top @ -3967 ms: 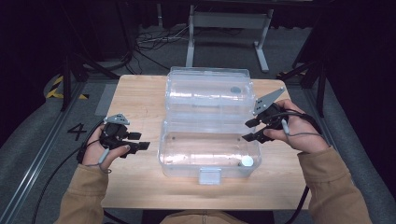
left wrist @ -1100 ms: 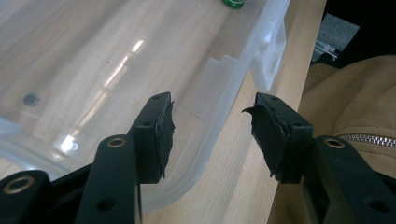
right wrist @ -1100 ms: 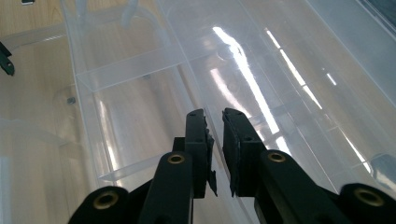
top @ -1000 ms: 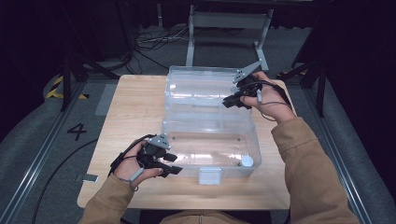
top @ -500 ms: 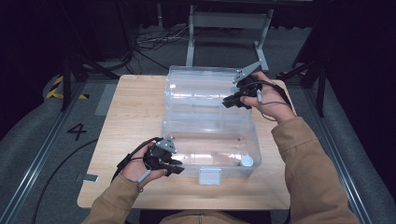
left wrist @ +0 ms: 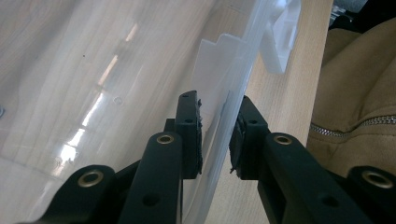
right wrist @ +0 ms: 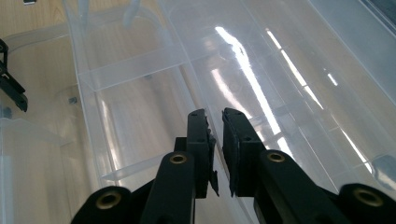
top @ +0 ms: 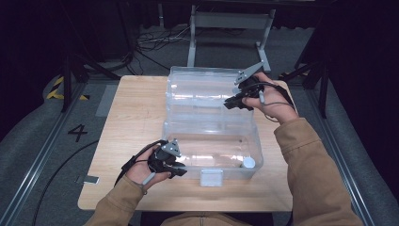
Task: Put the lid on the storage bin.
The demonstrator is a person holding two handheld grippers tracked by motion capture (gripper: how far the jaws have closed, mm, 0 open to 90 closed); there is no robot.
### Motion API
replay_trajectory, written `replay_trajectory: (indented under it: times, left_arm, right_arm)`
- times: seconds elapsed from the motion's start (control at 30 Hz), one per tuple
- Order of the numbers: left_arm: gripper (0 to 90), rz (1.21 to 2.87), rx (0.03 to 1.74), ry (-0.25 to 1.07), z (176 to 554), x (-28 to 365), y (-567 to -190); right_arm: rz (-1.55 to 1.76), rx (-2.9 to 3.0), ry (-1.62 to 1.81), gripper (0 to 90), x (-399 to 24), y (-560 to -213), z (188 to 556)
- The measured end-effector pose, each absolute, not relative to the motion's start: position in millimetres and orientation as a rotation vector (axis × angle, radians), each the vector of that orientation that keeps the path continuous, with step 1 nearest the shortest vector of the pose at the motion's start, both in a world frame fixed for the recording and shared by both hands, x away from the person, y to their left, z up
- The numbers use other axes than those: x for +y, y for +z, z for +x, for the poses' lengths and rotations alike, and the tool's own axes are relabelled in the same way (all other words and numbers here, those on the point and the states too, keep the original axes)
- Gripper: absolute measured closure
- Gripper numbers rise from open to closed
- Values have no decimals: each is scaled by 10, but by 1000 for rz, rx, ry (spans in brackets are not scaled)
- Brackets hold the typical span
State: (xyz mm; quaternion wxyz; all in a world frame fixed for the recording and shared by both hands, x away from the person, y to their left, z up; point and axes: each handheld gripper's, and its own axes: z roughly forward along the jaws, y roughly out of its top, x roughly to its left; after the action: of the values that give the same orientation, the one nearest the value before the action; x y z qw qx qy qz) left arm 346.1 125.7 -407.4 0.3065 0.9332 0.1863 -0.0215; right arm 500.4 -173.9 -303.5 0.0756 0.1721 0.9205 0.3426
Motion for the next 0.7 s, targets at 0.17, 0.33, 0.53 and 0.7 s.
replay_trajectory:
  times: [0.17, 0.33, 0.53, 0.7]
  left_arm:
    - [761, 2472, 496, -51, 3457, 1254, -4074]
    - [761, 2472, 497, -51, 3459, 1255, -4075]
    - [761, 2471, 500, -52, 3457, 1256, -4075]
    - [760, 2469, 501, -54, 3458, 1258, -4077]
  right_arm:
    - [507, 2761, 1029, 820, -1738, -3037, 4994]
    - [494, 2747, 1022, 826, -1730, -3032, 4953]
    - [486, 2737, 1025, 831, -1736, -3035, 4925]
    - [476, 2731, 1023, 833, -1738, -3026, 4890]
